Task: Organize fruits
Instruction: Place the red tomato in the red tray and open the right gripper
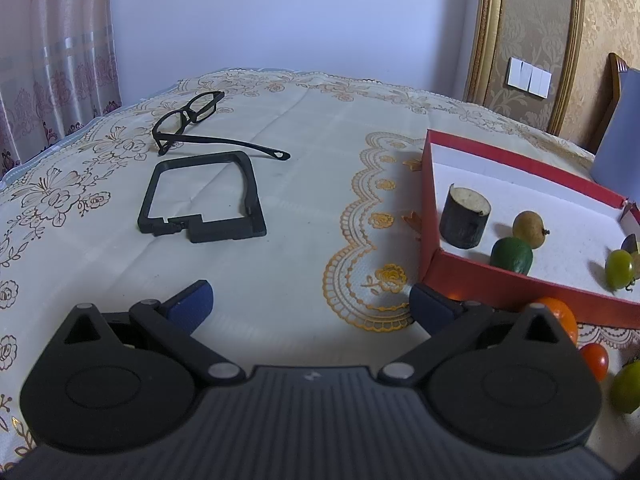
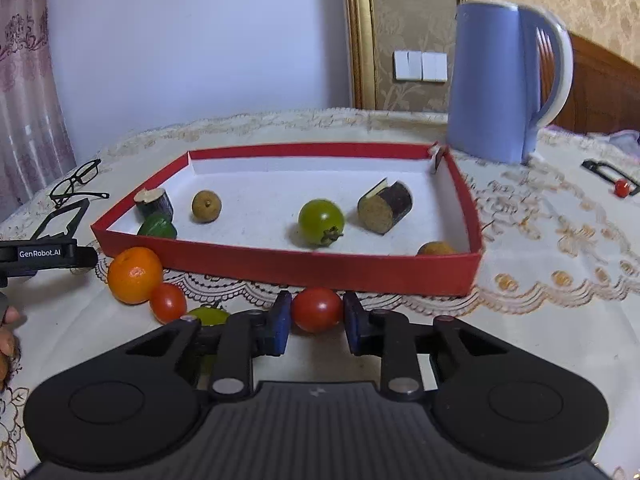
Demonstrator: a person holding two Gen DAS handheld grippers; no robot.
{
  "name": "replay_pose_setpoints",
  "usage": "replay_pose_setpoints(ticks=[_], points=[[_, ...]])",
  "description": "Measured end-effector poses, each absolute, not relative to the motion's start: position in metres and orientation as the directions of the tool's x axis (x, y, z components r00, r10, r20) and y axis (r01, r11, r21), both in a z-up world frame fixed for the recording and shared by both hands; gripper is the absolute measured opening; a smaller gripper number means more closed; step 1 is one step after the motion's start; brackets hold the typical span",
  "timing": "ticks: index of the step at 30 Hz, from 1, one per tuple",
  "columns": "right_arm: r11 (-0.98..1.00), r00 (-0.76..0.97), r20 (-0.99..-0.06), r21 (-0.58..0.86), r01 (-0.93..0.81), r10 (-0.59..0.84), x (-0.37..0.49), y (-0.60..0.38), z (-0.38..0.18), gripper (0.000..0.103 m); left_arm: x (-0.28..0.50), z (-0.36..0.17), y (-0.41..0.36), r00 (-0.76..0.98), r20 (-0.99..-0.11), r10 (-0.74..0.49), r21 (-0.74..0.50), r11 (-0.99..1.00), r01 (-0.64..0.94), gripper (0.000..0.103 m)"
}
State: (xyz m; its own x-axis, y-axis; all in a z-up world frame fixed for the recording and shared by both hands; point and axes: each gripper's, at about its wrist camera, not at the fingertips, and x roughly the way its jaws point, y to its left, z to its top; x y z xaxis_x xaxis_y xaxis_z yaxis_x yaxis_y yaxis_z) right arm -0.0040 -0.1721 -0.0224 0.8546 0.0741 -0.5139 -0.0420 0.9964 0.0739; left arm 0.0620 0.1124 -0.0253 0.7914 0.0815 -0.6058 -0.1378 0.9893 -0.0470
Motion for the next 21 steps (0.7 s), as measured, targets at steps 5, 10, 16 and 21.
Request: replay_pose_setpoints(ticks=[5, 10, 16, 21], points=[[0.998, 0.899, -0.436, 0.056, -0.023, 0.045, -0.013, -0.184, -0.003, 0.027, 0.062, -0.025, 0.112, 0.792, -0.606, 0.081, -0.048, 0.989, -0.138, 0.103], [1.0, 0.893, -0.45, 0.013, 0.028, -0.019, 0.017, -0.2, 0.009, 0.026, 0.062, -0.025, 0.113, 0.791, -0.606, 0.082, -0.046, 0.989, -0.138, 0.103], [0.999, 0.856, -0.515, -0.003, 0.048, -0.043, 0.054, -0.211, -0.009, 0.026, 0.063, -0.026, 0.112, 0.79, -0.607, 0.084, -0.043, 0.989, -0.138, 0.103], [0.999, 0.86, -0.51, -0.035, 0.008, -0.025, 0.057, -0.202, -0.015, 0.026, 0.063, -0.026, 0.112, 0.79, -0.608, 0.085, -0.04, 0.99, -0.138, 0.103]])
